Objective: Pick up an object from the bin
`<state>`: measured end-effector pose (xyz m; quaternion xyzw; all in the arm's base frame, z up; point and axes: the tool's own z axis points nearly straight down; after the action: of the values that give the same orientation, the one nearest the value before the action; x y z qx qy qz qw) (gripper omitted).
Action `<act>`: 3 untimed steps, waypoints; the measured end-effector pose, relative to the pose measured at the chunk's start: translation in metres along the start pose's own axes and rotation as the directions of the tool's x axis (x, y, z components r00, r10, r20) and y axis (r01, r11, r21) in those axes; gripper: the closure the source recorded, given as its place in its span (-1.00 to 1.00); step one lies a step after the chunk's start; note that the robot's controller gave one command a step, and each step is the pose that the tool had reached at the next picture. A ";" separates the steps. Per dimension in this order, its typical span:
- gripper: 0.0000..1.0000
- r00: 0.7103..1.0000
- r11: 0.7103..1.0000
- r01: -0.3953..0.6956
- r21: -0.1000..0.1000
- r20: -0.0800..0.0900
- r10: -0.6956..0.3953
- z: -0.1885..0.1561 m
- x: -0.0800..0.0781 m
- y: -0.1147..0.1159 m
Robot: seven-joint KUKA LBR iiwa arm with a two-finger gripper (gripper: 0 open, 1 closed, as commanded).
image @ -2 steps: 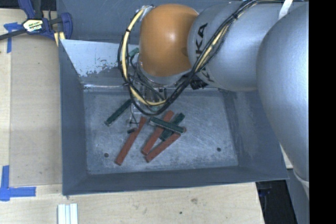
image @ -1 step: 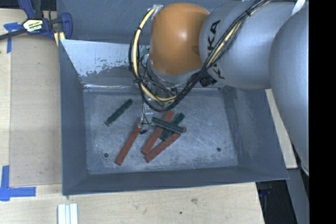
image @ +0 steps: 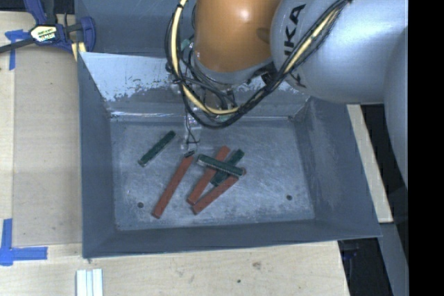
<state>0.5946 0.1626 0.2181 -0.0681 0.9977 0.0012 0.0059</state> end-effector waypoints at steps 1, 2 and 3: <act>-1.00 0.997 0.997 0.077 0.000 -0.003 -0.077 0.044 0.002 -0.011; -1.00 0.972 0.972 0.235 0.000 -0.004 -0.235 0.110 0.004 -0.004; -1.00 0.961 0.961 0.276 -0.002 -0.010 -0.276 0.139 -0.013 -0.015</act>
Offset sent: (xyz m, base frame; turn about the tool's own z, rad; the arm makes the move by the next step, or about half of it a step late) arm -0.0061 0.0026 -0.1431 -0.2924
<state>0.6111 0.1497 0.0797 -0.2065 0.9784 0.0005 0.0011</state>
